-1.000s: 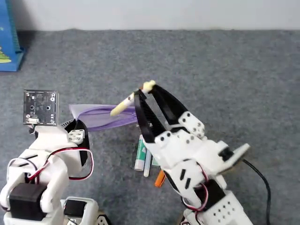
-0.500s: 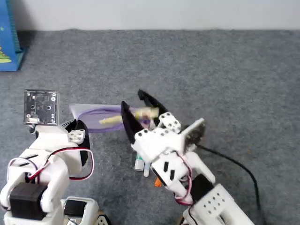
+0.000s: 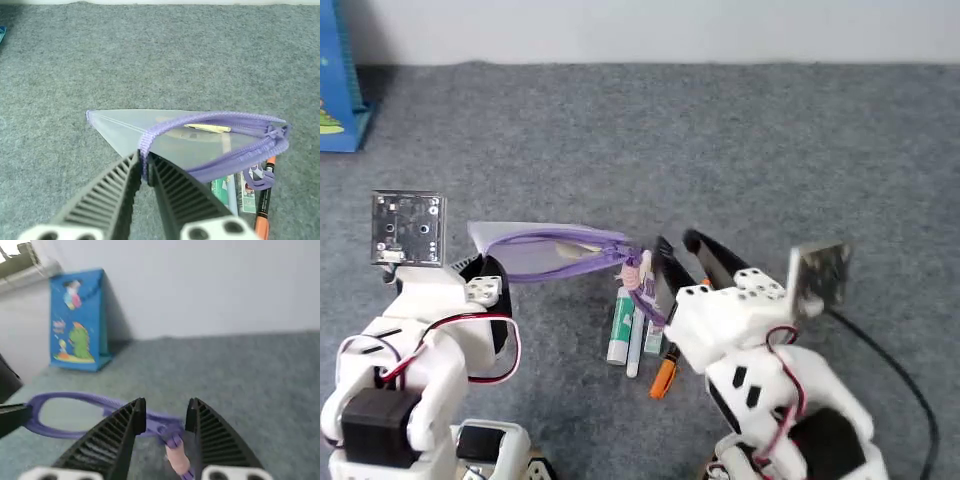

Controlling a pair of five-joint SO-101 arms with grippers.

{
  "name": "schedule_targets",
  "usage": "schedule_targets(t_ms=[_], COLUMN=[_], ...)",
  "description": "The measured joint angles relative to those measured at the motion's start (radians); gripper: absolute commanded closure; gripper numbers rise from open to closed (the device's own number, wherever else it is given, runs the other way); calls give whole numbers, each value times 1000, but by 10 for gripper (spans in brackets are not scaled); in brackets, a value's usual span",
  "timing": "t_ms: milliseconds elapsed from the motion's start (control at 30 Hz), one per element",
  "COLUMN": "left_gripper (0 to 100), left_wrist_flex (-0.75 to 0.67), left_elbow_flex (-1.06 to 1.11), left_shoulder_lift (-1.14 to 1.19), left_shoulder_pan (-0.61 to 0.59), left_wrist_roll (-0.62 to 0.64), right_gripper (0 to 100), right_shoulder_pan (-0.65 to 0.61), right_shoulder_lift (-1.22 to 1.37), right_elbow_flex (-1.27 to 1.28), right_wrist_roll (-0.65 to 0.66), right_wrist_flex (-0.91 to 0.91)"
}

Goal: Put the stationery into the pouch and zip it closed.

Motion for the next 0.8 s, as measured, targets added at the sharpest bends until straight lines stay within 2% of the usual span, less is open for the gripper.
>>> schedule_targets(t_ms=[133, 300, 367, 533, 800], left_gripper=[989, 989, 989, 989, 989], left_wrist_flex=[0, 0, 0, 0, 0], left_elbow_flex=[0, 0, 0, 0, 0], left_shoulder_lift=[0, 0, 0, 0, 0], left_shoulder_pan=[-3, 0, -2, 0, 0], left_wrist_roll=[0, 0, 0, 0, 0], right_gripper=[865, 865, 865, 868, 868], right_shoulder_pan=[94, 227, 241, 249, 239], right_shoulder_lift=[196, 491, 592, 824, 1160], right_elbow_flex=[-89, -97, -103, -101, -101], right_wrist_roll=[-38, -41, -43, -43, -60], right_wrist_flex=[249, 299, 296, 192, -86])
